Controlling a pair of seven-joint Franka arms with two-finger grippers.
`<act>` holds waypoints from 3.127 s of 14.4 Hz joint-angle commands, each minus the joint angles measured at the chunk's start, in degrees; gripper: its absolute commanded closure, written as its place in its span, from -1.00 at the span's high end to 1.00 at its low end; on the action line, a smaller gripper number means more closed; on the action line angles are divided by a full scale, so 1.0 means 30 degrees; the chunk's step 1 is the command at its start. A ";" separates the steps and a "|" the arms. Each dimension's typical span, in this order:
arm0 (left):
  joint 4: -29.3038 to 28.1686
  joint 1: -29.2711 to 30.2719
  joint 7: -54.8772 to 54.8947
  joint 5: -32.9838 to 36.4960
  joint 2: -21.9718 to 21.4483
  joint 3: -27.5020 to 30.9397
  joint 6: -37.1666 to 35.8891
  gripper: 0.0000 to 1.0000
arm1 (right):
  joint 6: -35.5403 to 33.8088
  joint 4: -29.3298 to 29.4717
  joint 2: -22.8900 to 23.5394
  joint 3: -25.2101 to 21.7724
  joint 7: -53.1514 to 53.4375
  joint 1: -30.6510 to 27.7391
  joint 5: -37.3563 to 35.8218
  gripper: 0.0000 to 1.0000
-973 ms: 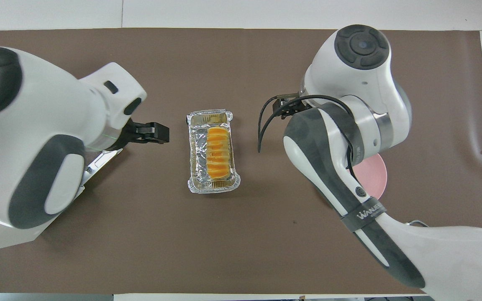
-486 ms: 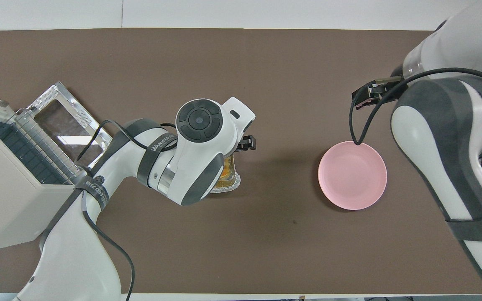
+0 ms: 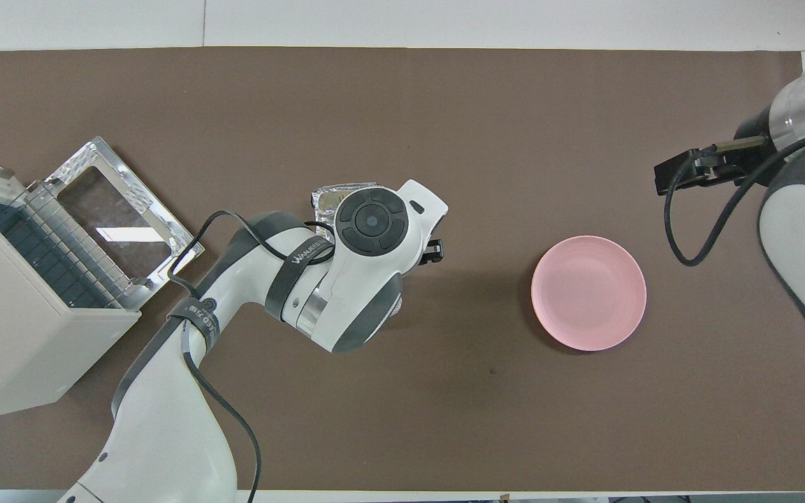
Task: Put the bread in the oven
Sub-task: 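Carry the foil tray into the oven with the left gripper, then push the tray deeper into the oven and release with the left gripper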
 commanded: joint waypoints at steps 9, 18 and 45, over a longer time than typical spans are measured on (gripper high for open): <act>-0.0131 0.0126 -0.0345 -0.0466 0.0062 0.0166 -0.0683 -1.00 | -0.1441 -0.0999 -0.2536 0.0334 -0.2422 -0.1538 -0.0016 1.00; 0.2188 0.4755 -0.0522 0.0264 -0.1226 0.2824 -0.6047 -1.00 | -0.0879 -0.0413 -0.1773 -0.0340 -0.2367 -0.1509 0.0131 1.00; 0.1250 0.8328 0.1763 0.2403 -0.2076 0.6113 -0.8629 -1.00 | -0.1845 -0.0794 -0.2037 -0.0340 -0.2308 -0.1568 0.0277 1.00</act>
